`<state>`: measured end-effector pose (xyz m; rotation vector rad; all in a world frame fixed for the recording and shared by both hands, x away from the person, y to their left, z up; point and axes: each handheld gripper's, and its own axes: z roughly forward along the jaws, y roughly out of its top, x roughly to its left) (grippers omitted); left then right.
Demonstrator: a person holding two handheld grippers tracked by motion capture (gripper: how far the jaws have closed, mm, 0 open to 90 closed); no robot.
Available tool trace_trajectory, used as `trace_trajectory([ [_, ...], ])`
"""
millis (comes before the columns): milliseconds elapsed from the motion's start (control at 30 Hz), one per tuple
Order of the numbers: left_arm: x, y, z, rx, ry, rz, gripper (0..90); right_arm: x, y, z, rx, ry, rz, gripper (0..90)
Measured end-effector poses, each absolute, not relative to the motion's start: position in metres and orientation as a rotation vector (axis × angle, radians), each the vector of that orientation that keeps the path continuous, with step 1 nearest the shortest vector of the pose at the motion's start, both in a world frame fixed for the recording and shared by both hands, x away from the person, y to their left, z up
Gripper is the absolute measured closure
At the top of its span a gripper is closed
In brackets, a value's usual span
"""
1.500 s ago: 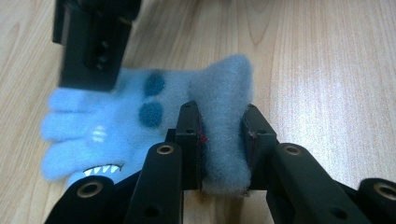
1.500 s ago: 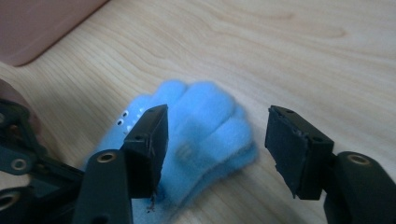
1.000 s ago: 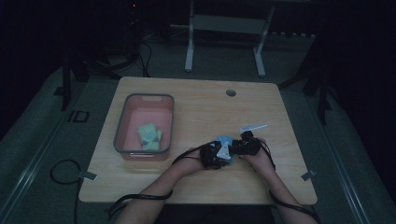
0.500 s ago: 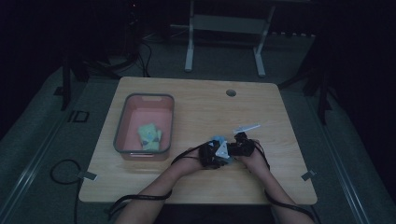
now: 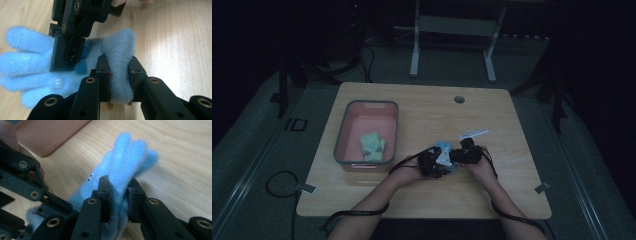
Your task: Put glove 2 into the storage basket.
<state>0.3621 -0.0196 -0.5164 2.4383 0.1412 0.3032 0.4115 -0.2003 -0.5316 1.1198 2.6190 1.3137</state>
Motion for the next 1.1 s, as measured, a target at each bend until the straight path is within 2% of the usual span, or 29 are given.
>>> trace_trajectory([
  [567,0.36,0.005,-0.47,2.458,0.121,0.389,75.0,0.416,-0.183,-0.494,1.045,2.596,1.405,76.3],
  [1100,0.358,0.032,-0.442,2.485,0.139,0.451,75.0,0.421,-0.15,-0.46,0.953,2.597,1.441,76.4],
])
